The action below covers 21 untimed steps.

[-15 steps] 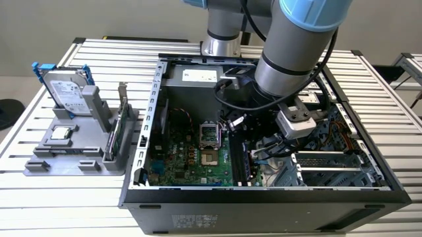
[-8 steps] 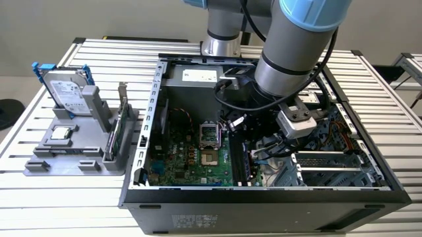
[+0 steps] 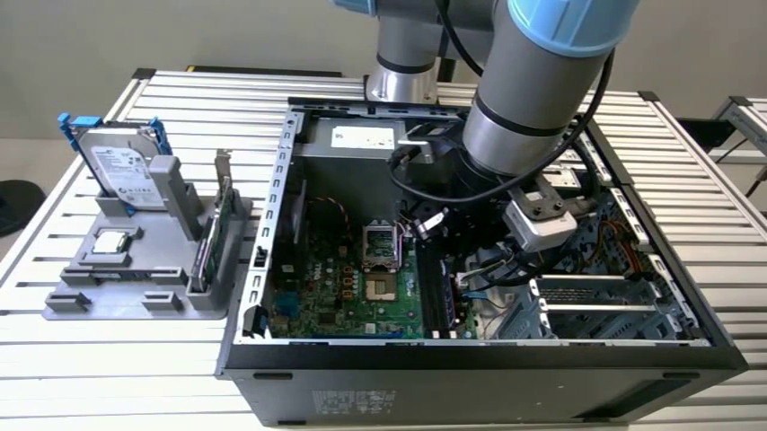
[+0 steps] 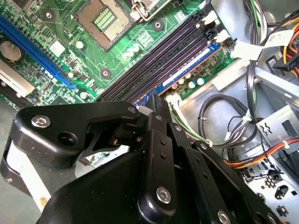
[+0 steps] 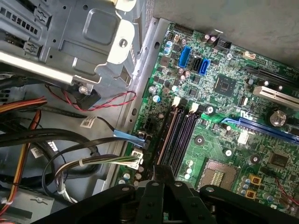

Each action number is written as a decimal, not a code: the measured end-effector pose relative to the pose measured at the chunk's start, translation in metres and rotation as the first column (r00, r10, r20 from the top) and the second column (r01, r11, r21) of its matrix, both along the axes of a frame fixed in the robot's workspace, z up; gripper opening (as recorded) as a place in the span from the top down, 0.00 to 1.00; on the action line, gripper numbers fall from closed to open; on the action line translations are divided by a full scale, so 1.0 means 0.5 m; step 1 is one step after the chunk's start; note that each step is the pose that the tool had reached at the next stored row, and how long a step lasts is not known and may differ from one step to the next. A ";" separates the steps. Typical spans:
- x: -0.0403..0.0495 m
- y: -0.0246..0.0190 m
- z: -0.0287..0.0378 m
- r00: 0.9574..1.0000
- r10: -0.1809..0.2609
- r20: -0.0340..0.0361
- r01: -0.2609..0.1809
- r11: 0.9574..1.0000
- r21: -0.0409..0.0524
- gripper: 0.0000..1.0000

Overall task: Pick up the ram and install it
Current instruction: 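Press down the ram until it locks into place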

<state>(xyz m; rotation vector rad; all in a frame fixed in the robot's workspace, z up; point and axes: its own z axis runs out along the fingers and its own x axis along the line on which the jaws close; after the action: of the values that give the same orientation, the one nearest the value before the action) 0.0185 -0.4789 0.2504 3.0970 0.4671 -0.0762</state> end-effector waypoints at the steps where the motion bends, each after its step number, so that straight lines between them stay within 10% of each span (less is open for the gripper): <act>1: 0.000 0.0001 0.000 1.000 0.003 0.000 -0.003 1.000 0.000 1.00; 21: 0.000 0.0014 0.000 0.998 0.068 -0.002 -0.068 0.998 0.000 1.00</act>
<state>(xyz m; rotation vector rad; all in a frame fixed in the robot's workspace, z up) 0.0185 -0.4783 0.2504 3.0780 0.5719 -0.0793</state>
